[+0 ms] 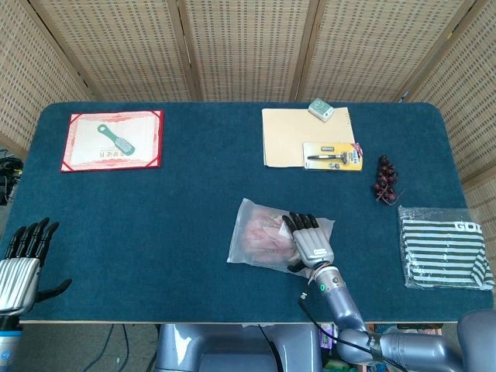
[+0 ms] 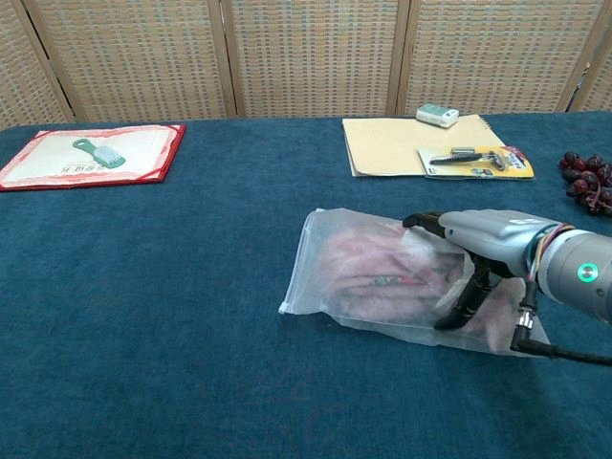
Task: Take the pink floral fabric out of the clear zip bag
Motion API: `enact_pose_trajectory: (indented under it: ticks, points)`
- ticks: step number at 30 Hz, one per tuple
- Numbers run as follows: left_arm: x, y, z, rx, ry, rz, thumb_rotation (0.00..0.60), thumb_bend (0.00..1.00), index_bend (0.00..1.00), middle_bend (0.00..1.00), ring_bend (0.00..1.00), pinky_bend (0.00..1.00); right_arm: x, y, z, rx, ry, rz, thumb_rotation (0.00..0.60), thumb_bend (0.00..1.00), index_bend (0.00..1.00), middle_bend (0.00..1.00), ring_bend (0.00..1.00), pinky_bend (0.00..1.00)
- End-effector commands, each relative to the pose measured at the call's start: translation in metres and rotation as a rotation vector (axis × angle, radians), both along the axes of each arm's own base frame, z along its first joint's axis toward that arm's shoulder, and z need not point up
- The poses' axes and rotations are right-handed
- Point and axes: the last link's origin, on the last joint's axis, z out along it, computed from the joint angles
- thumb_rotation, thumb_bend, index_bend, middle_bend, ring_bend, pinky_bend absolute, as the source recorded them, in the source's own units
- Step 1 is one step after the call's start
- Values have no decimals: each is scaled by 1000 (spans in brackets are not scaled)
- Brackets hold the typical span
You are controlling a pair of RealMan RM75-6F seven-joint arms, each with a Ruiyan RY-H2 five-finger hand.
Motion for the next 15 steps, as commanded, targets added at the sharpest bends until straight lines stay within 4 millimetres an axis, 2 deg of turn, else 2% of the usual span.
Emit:
enact_pose_trajectory:
  ticks: [1,3,4,5,7,10,13,15]
  points:
    - [-1,1,0,-1,0,3,600,102,0,0,0,0,-2,-3,-6,-25,-14,30,600,106,71,244,199,327]
    - [-1,2,-1,-3,0,6,600,104,0,0,0,0,-2,-4,-6,-37,-31,45,600,279,179,357,340,493]
    - [-1,2,-1,-5,0,7,600,104,0,0,0,0,-3,-4,-6,-40,-39,55,600,325,209,383,368,528]
    - [-1,2,-2,-7,0,7,600,105,0,0,0,0,-3,-4,-6,-40,-46,66,600,453,292,450,437,617]
    - [-1,3,-3,-11,-1,7,600,106,0,0,0,0,-3,-4,-5,-42,-62,83,600,665,427,555,533,730]
    - [-1,3,-5,-19,2,5,600,106,0,0,0,0,-4,-4,-2,-54,-88,126,600,818,521,623,590,759]
    - [0,6,-6,-18,-18,3,600,108,0,0,0,0,-2,-4,3,-70,-118,186,600,897,555,649,614,759]
    - [-1,8,-5,-14,-25,3,600,108,0,0,0,0,-1,-6,5,-84,-132,214,600,904,561,656,621,759]
